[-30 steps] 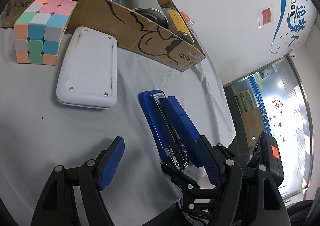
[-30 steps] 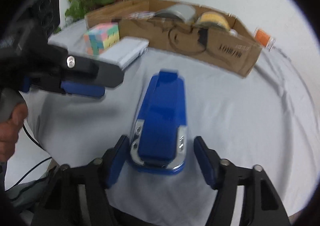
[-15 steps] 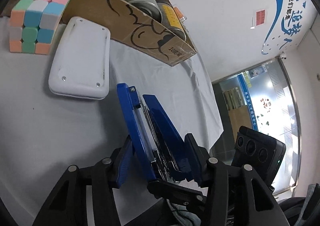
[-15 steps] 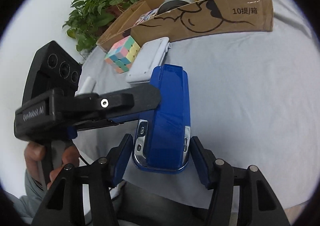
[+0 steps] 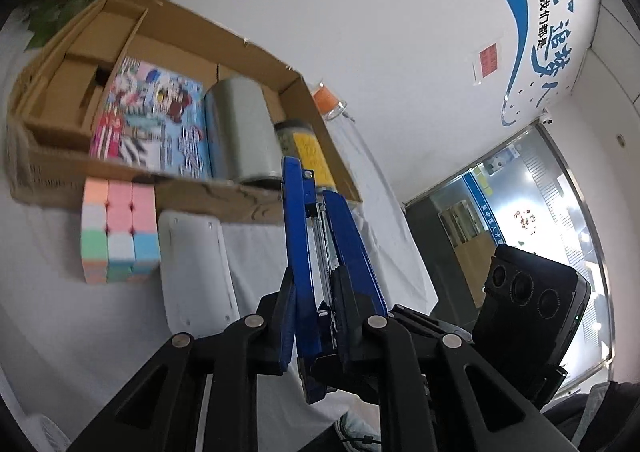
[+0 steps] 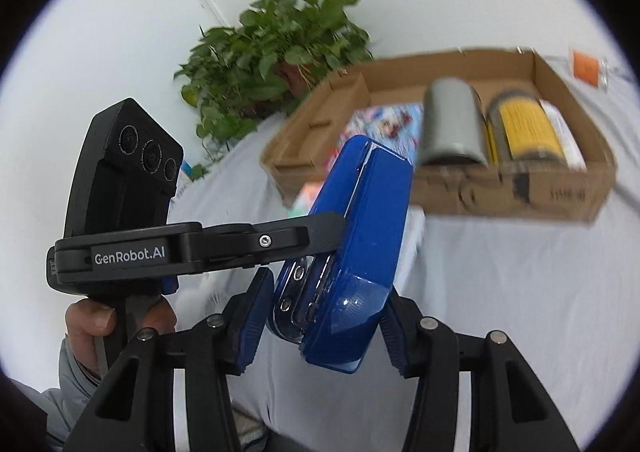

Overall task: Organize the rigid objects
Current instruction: 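Lower the blue stapler into the box beside the game box and release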

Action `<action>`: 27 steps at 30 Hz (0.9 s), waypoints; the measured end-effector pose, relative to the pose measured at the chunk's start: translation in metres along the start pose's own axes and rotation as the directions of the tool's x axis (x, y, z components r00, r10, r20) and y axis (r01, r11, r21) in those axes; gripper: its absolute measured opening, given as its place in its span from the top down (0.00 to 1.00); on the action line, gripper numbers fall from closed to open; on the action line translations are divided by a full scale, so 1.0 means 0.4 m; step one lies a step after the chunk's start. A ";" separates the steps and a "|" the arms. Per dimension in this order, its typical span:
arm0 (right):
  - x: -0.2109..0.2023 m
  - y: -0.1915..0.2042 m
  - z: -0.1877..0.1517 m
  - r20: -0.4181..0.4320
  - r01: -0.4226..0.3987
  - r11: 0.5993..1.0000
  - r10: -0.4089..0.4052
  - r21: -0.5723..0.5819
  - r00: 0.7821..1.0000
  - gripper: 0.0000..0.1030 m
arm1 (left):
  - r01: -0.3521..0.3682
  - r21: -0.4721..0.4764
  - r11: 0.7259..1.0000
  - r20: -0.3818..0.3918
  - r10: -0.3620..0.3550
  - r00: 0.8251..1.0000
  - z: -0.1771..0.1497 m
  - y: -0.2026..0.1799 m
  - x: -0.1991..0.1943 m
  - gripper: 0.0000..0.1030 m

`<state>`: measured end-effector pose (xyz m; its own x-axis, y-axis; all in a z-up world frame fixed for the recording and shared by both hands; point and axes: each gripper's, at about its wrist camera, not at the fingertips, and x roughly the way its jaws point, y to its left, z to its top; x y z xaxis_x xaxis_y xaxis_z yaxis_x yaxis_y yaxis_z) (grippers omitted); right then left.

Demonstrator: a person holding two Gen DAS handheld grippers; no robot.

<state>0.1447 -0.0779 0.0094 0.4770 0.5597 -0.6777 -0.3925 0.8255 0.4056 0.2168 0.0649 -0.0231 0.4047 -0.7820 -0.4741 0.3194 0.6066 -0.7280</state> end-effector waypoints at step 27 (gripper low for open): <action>0.415 -0.057 0.284 -0.226 -0.022 0.999 0.030 0.038 0.974 0.32 | -0.210 -0.110 0.972 -0.004 0.210 0.978 0.404 0.389 -0.066 0.66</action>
<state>0.3222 0.0044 -0.0424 0.2747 0.5531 -0.7865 -0.3724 0.8154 0.4433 0.3941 0.2032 -0.0436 0.4590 -0.6375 -0.6188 0.1315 0.7375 -0.6624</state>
